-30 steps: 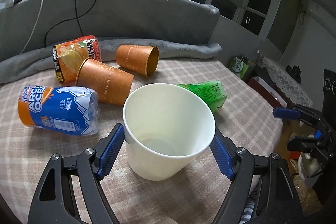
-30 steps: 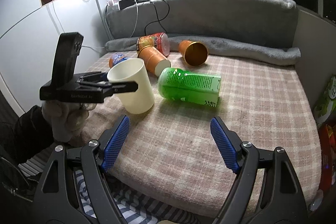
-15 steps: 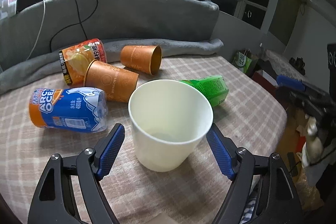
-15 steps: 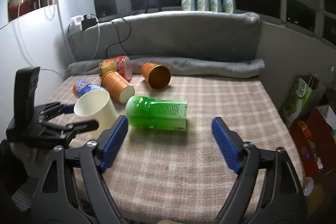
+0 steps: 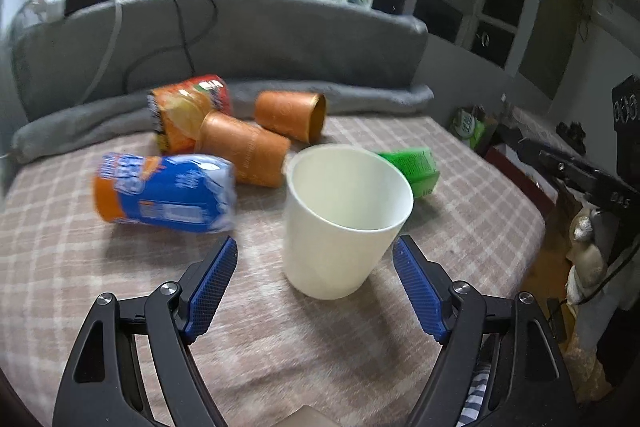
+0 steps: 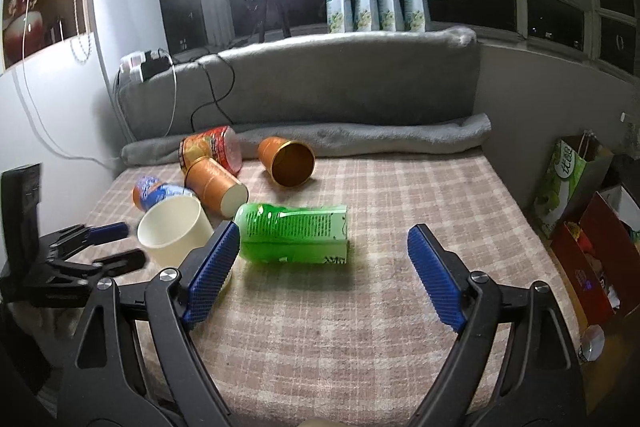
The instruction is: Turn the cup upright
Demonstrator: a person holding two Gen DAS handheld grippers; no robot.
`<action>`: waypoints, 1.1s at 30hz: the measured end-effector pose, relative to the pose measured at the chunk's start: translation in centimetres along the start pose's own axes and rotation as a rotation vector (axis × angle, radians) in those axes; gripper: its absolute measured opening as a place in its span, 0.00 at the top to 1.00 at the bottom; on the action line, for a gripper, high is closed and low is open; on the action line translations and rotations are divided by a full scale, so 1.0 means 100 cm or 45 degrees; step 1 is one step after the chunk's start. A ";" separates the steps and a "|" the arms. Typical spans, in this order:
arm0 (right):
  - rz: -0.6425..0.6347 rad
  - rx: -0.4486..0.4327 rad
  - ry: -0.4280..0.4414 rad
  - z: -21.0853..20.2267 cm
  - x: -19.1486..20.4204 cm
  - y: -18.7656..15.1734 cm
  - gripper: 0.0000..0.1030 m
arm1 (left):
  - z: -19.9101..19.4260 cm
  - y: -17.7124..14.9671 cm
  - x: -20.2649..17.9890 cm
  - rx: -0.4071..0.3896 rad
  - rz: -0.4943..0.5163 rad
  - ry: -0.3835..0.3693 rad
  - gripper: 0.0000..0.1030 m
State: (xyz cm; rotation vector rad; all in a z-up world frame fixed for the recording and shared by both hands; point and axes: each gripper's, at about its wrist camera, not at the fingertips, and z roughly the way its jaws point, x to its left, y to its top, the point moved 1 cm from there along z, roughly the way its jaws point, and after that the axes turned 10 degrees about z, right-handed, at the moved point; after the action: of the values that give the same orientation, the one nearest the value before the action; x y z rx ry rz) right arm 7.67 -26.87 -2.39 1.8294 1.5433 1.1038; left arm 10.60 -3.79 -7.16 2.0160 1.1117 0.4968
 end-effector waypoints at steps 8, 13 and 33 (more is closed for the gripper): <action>0.039 -0.120 -0.057 -0.011 0.005 0.007 0.07 | -0.076 0.006 -0.001 -0.276 -0.094 0.402 0.22; 0.017 -0.196 -0.114 -0.019 0.014 0.007 0.07 | -0.108 0.005 -0.008 -0.386 -0.103 0.616 0.20; -0.043 -0.316 -0.178 -0.042 0.039 0.002 0.00 | -0.126 0.000 -0.027 -0.370 -0.094 0.659 0.19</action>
State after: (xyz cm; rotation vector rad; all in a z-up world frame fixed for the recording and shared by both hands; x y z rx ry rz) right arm 4.40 -23.66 1.14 1.6698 1.2909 1.0749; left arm 1.03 -0.60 0.82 1.6255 1.3185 1.1161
